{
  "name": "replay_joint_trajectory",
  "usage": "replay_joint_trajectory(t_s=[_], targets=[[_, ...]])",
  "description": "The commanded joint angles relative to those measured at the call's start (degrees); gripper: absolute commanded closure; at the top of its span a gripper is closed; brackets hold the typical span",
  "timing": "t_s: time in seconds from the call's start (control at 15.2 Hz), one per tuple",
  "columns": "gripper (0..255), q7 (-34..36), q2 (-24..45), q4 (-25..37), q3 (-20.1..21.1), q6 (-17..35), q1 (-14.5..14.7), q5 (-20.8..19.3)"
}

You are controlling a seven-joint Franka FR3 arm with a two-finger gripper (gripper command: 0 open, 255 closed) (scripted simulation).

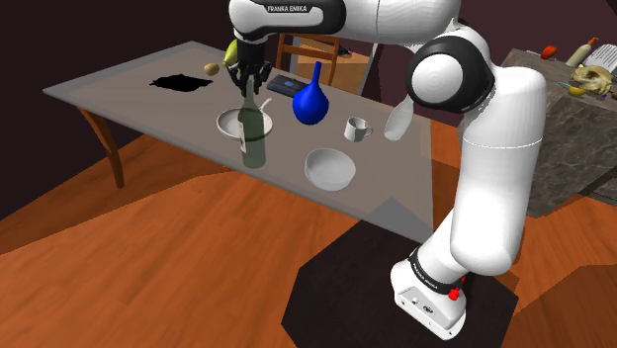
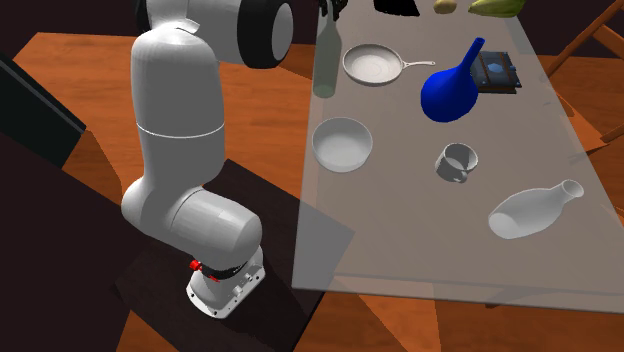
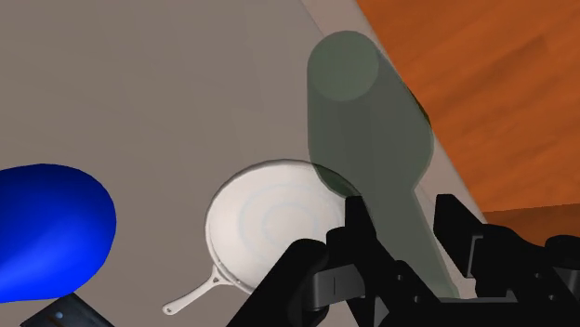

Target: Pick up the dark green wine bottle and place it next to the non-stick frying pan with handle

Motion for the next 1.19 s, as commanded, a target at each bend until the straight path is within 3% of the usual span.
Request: replay_joint_trajectory(t_s=[0.0,0.07,0.4,0.66,1.12], targets=[[255,0.00,-0.01,0.03,0.00,0.01,0.00,0.00],[0,0.01,-0.02,0.02,0.00,0.01,0.01,0.00],[0,0.00,-0.01,0.03,0.00,0.01,0.00,0.00],[0,-0.17,-0.59,6.38,0.10,-6.93,0.32,0.08],[0,-0.17,-0.59,6.38,0.10,-6.93,0.32,0.08]])
